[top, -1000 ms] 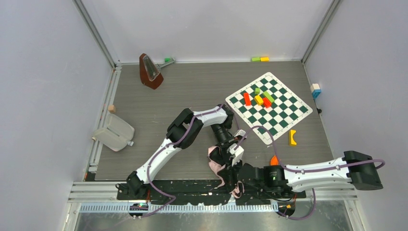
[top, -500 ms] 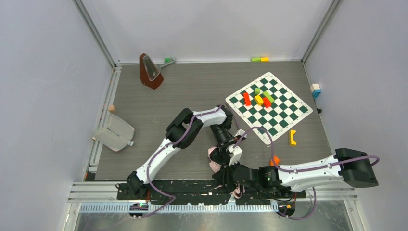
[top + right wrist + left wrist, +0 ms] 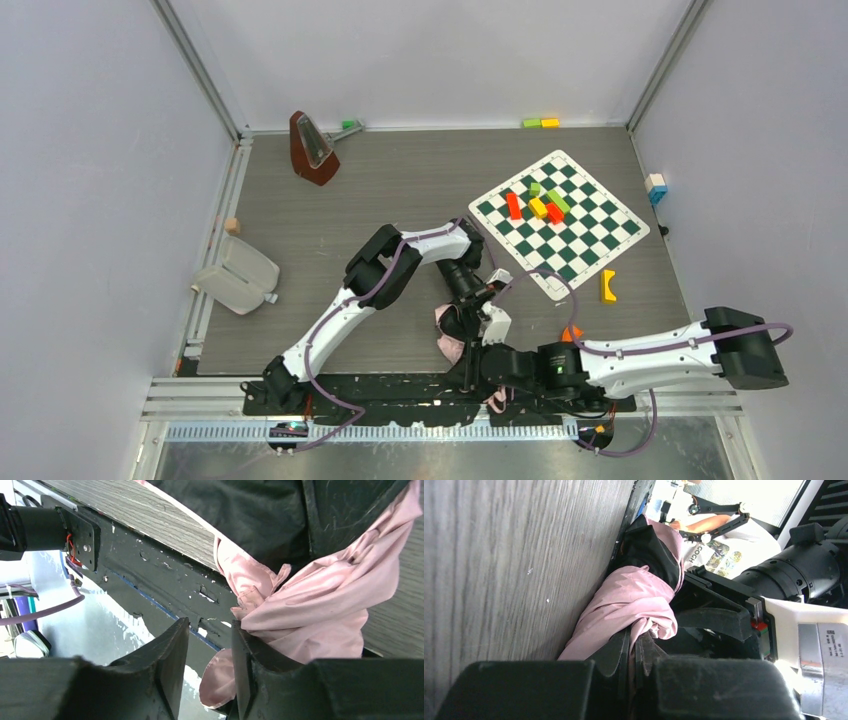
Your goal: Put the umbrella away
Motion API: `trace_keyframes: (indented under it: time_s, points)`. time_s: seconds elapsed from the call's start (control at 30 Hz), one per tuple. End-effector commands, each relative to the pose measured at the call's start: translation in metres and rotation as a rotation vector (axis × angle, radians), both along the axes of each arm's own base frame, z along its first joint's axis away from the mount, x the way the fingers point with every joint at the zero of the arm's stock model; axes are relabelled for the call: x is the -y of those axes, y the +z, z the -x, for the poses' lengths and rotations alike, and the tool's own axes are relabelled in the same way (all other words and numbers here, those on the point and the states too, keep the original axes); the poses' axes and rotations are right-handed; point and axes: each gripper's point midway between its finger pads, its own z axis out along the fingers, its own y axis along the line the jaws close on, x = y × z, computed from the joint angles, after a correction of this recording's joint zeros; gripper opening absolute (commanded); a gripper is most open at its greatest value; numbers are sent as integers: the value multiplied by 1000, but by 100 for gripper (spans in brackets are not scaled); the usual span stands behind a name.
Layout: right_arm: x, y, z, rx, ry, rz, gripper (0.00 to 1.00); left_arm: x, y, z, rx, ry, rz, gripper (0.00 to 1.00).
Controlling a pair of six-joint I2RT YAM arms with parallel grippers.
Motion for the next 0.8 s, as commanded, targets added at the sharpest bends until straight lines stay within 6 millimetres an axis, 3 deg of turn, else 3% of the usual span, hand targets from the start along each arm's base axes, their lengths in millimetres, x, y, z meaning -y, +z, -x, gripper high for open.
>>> trace_keyframes:
  time_s: [0.0,0.17,0.23,0.27,0.3,0.33,0.37,0.5,0.53,0.6,0.7,0.77]
  points:
    - [99,-75,27,-135,31,484,47,-23,-47,8,-60,-28,-241,0]
    - [113,-67,14,-97,-67,639,59,-21,-45,7,-49,-26,-225,0]
    - [110,-55,-4,-6,-121,686,67,-21,-45,7,-33,-23,-224,0]
    - [100,-46,-10,20,-127,693,77,-22,-45,7,-26,-21,-230,0]
    - [106,-40,-19,67,-142,742,88,-23,-44,7,-17,-21,-236,0]
    - [96,-31,-23,85,-153,746,93,-24,-41,7,-3,-18,-233,0]
    - [104,-25,-32,117,-168,798,98,-26,-38,8,8,-15,-239,0]
    - [98,-9,-56,128,-177,830,98,-30,-27,9,50,-13,-236,0]
    - [86,-2,-63,154,-115,783,97,-30,-26,8,65,-9,-239,0]
    - [68,21,-76,182,-39,674,97,-29,-19,4,83,11,-225,0]
    - [38,86,-79,280,72,387,96,-29,-14,-8,136,73,-214,0]
    - [35,121,-81,322,102,241,96,-32,-11,-21,183,133,-232,0]
